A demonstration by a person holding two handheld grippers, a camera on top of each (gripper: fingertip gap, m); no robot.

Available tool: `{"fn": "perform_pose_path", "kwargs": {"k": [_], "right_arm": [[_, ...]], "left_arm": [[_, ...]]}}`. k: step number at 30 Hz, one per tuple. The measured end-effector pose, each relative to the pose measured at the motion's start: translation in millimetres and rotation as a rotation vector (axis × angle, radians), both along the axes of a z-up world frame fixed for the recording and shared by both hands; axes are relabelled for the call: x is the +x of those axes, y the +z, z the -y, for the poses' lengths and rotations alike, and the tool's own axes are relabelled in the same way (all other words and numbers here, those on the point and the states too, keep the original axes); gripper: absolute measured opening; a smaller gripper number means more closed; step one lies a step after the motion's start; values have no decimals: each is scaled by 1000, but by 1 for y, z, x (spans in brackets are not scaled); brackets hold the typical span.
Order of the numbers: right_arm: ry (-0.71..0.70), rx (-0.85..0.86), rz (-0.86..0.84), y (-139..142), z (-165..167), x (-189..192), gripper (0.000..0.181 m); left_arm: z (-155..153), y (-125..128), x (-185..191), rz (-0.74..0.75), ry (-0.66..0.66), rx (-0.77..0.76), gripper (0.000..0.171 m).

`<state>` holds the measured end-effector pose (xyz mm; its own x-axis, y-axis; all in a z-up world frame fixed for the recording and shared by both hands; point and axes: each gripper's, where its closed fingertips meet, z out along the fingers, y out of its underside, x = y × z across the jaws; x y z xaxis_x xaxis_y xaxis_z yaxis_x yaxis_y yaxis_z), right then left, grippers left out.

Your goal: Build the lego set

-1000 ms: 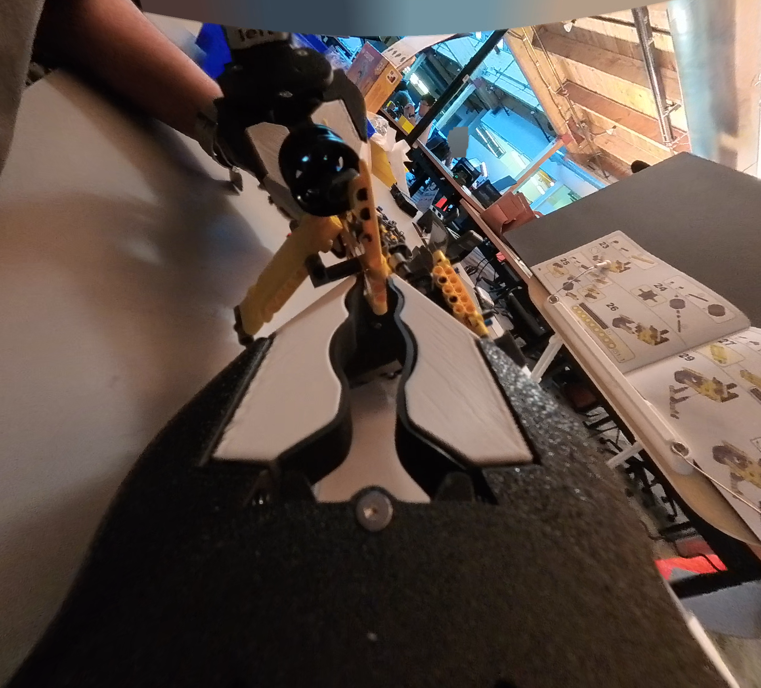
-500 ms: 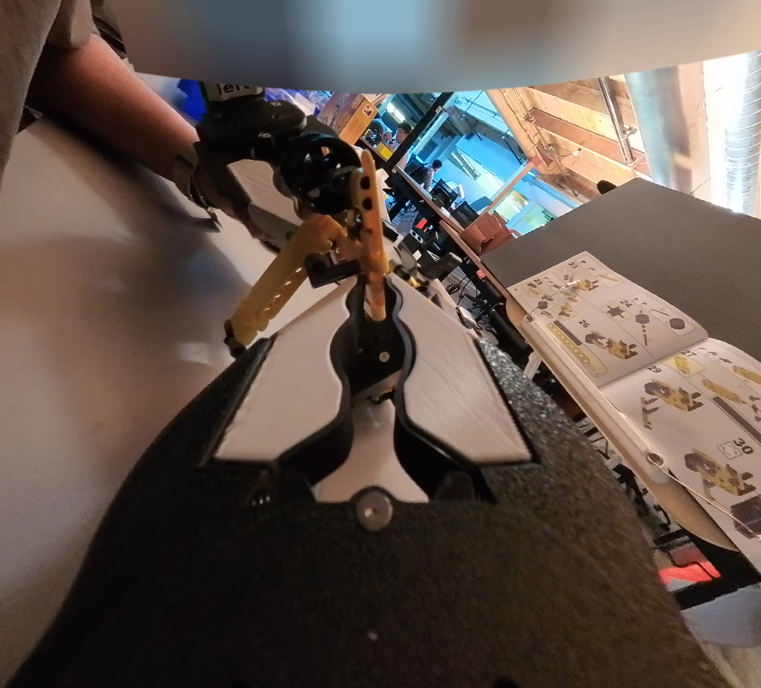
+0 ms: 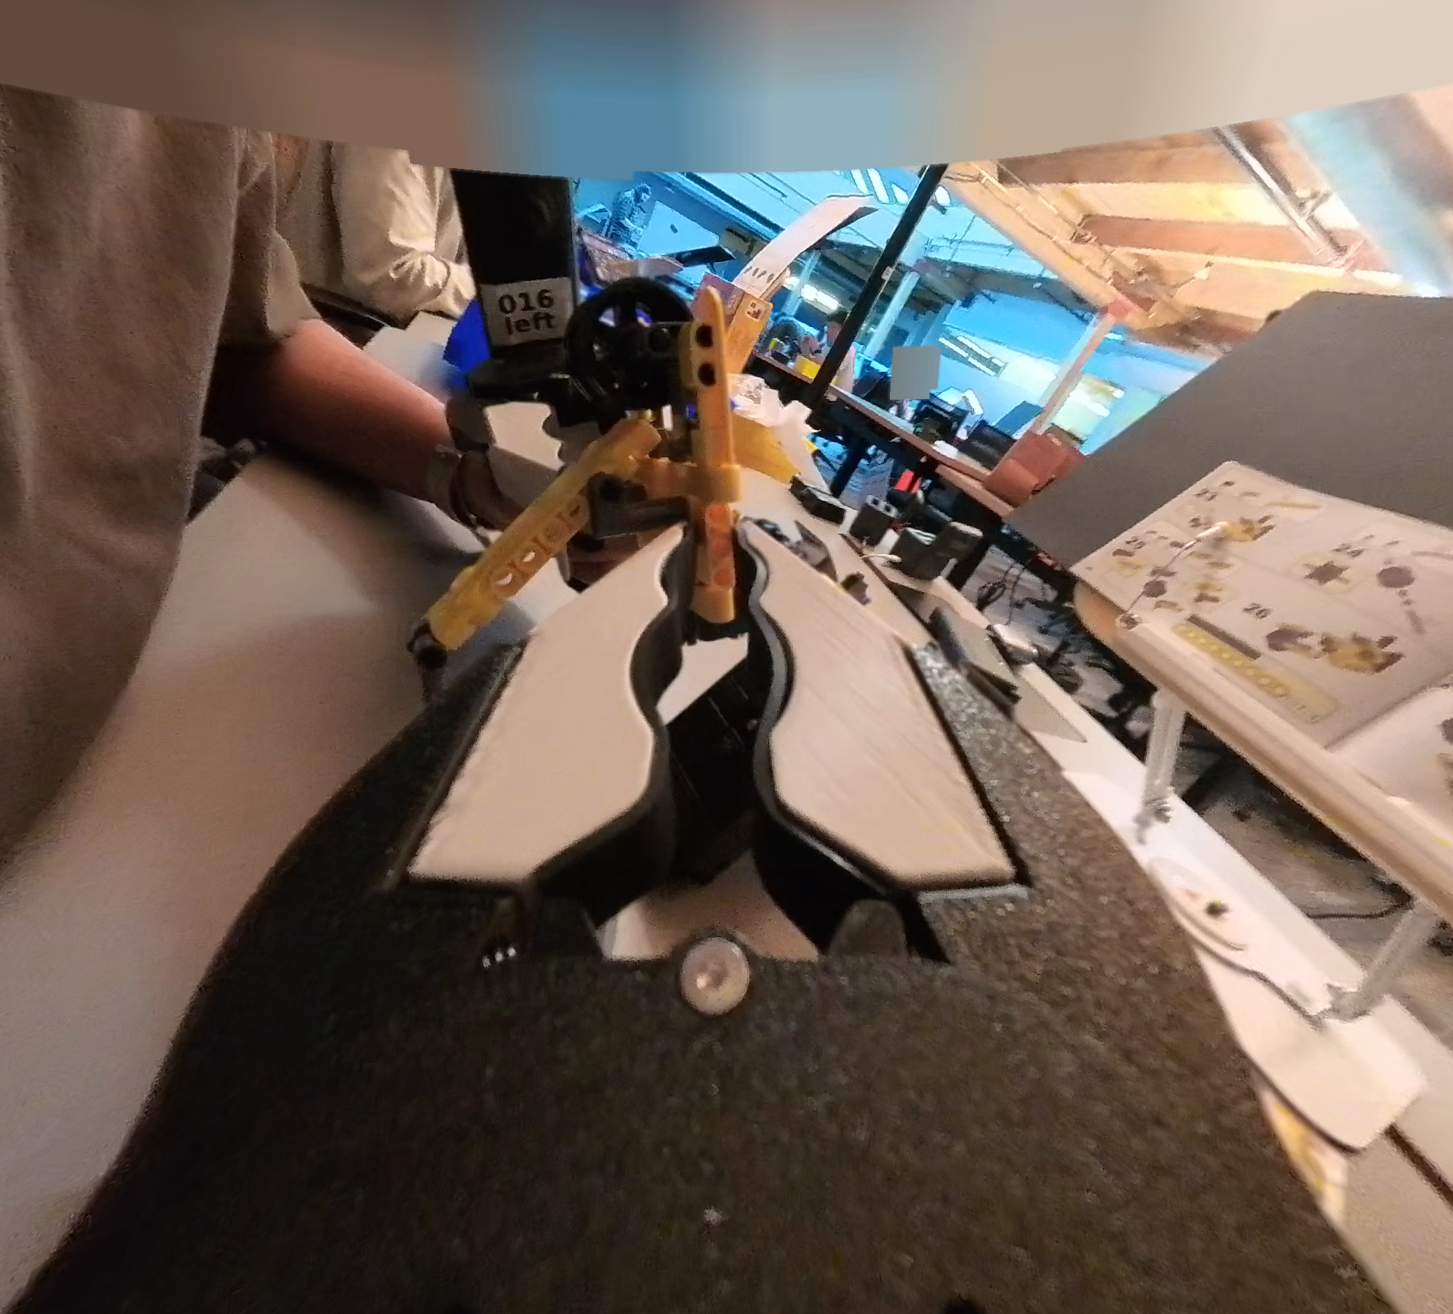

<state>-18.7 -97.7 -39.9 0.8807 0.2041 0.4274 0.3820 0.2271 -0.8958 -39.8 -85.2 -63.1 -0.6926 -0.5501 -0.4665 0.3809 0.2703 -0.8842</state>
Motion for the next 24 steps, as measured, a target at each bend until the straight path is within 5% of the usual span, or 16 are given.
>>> {"fn": "perform_pose_path", "kwargs": {"k": [10, 14, 20, 24], "right_arm": [[156, -32, -288, 4, 4, 4, 7], [184, -52, -321, -1, 2, 2, 7], [97, -59, -272, -6, -1, 11, 9], [106, -126, -355, -5, 2, 19, 37]], "left_arm": [[8, -2, -5, -42, -43, -5, 37], [2, 4, -1, -20, 1, -28, 7], [-6, 7, 8, 18, 95, 37, 4], [-14, 16, 9, 192, 212, 154, 2]]}}
